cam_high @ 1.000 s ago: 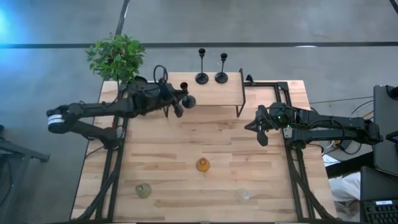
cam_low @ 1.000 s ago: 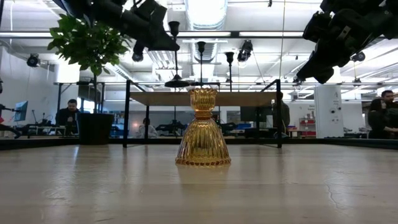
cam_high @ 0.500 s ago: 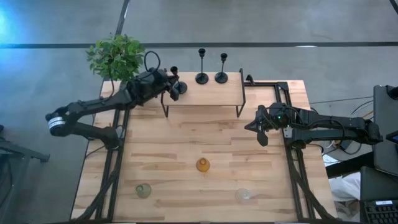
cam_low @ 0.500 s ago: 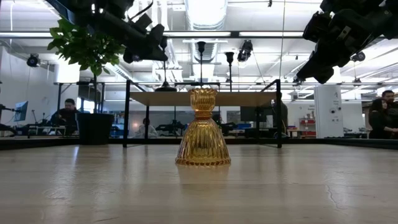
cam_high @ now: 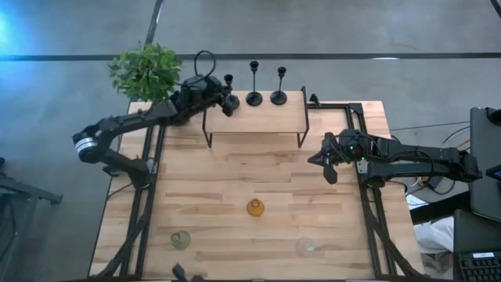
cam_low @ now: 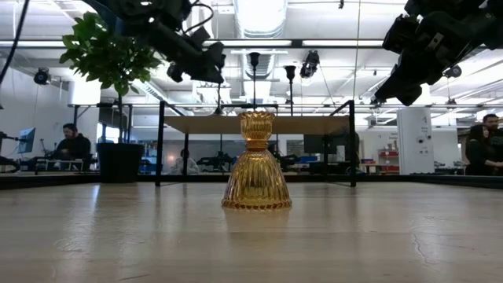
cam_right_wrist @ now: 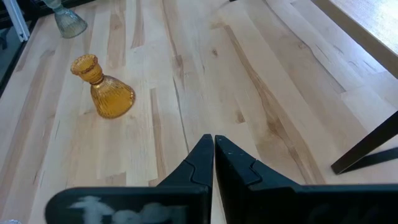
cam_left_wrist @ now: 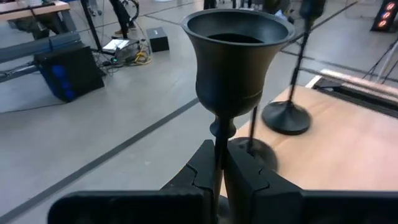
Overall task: Pick & Place candle stick holders
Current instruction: Put the black candle holder on the shelf
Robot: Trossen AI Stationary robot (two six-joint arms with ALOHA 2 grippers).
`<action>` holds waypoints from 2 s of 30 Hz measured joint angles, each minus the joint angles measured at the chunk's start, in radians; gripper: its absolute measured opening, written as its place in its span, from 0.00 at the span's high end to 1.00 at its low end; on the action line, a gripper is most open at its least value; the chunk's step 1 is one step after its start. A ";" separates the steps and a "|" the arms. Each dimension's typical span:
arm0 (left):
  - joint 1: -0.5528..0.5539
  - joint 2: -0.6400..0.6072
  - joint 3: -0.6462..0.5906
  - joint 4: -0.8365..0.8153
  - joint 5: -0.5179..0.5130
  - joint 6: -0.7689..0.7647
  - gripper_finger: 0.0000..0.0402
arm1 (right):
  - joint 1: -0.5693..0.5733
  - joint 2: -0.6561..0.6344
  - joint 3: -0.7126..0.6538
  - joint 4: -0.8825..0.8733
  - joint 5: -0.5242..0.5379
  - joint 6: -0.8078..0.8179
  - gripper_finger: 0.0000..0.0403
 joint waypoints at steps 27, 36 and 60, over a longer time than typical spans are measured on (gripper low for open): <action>0.069 0.016 -0.004 0.011 -0.035 -0.082 0.95 | 0.000 0.000 0.000 0.000 0.000 0.000 0.97; 0.070 0.024 -0.005 0.046 0.004 -0.102 0.95 | 0.000 0.000 0.000 0.000 0.000 0.000 0.97; 0.080 0.065 -0.006 0.099 0.020 -0.049 0.95 | 0.000 0.000 0.000 0.000 0.000 0.000 0.97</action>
